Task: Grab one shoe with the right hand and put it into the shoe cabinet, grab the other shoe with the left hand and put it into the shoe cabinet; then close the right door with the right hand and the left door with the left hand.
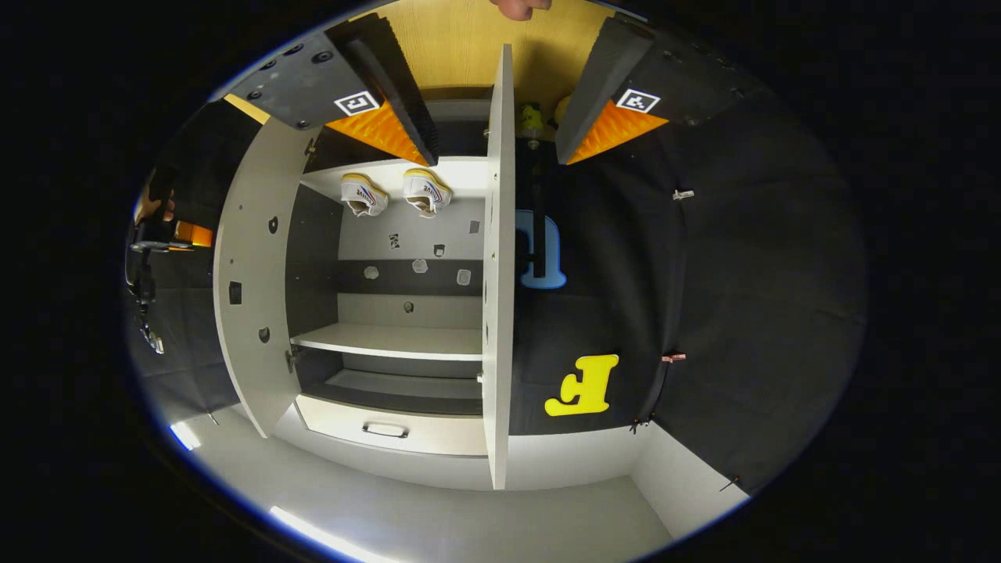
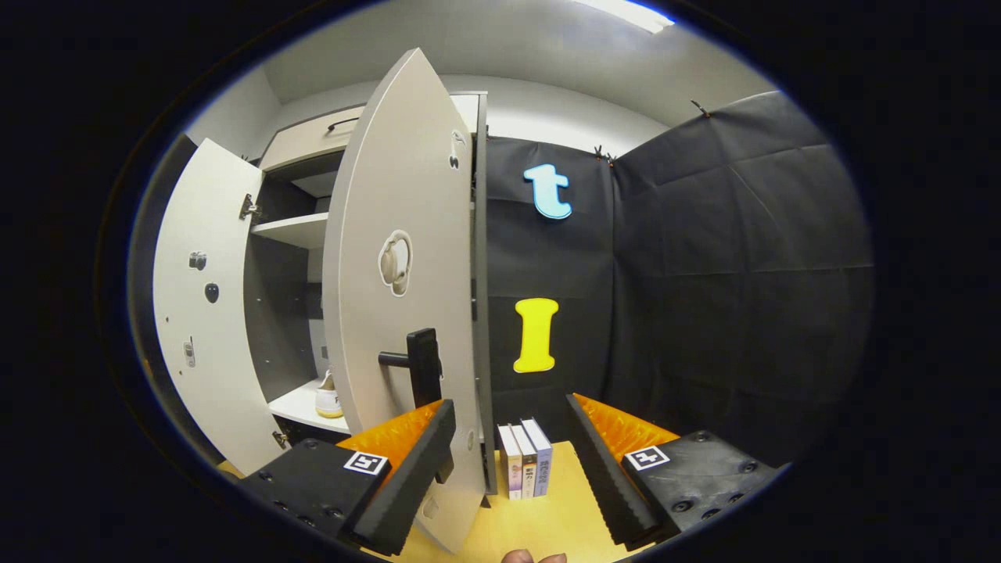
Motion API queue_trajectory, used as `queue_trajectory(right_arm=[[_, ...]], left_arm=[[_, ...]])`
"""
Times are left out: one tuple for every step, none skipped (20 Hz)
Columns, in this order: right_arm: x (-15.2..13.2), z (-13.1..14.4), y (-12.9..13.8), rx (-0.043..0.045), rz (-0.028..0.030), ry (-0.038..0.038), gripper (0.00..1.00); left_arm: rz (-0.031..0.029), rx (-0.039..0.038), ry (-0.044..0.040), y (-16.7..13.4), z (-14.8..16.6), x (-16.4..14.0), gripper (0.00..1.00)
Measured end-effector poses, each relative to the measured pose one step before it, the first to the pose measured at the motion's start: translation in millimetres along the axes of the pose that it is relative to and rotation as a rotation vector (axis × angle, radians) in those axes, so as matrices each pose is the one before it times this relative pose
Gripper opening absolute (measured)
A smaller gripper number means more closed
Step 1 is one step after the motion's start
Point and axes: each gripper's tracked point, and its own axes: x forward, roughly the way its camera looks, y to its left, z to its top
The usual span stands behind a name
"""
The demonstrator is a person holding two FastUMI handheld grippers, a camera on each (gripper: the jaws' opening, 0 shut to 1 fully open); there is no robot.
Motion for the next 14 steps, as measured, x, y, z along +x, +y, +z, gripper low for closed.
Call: queue_trajectory(right_arm=[[0.43,-0.39,8.97,0.00379,0.00919,-0.00363,0.94],[1.7,-0.5,8.54,0.00226,0.00892,-0.00215,0.94],[1.51,-1.45,9.19,0.00194,0.01122,-0.00102,0.94],[0.67,-1.07,10.99,0.00549,0.01817,0.00237,0.94],[0.95,-1.16,13.18,0.01,0.02566,0.00381,0.94],[-0.24,-1.67,13.71,0.01135,0.02601,0.00687,0.94],[0.81,0.49,14.74,0.00994,0.02805,-0.0001,0.95],[-0.32,1.73,13.21,0.00041,0.02397,-0.00633,0.96],[0.31,0.37,11.37,-0.01034,0.01879,-0.00517,0.97],[-2.09,-0.55,10.53,-0.0108,0.01826,-0.00161,0.97],[-1.11,-0.93,11.5,-0.00363,0.0206,0.00414,0.97],[-2.52,-0.51,8.89,0.00189,0.01647,0.0046,0.97],[-2.48,-0.2,7.22,0.00576,0.01062,0.00047,0.97],[-2.4,0.25,4.83,0.00595,0.00655,-0.00132,0.96]], left_arm=[[0.00495,0.00209,-0.00037,2.67,-2.06,1.32,0.94],[0.00322,0.00219,-0.00032,1.2,-0.05,0.19,0.94],[0.00308,0.00139,-0.00029,1.02,0.02,0.04,0.94],[0.00403,0.00024,-0.00338,1.64,-1.13,0.14,0.94],[0.00459,0.00253,-0.00322,3.11,1.7,-1.76,0.94],[0.00573,0.00353,-0.00386,2.54,0.3,-0.55,0.94],[0.00509,0.00168,-0.00406,2.72,0.19,1.58,0.94],[0.0032,-0.00131,-0.0029,2.25,1.38,-0.3,0.94],[0.00018,-0.00439,-0.00135,1.98,-0.07,-0.76,0.94],[0.00045,-0.00493,-0.00003,2.27,0.21,-0.86,0.94],[0.00165,-0.00508,0.00097,3.82,-0.21,-1.03,0.96],[0.00305,-0.00348,0.00126,3.77,-0.18,0.42,0.96],[0.00427,-0.00189,0.00147,4.09,-1.25,0.46,0.94],[0.00372,-0.0007,0.00244,4.21,-0.53,1.49,0.94]])
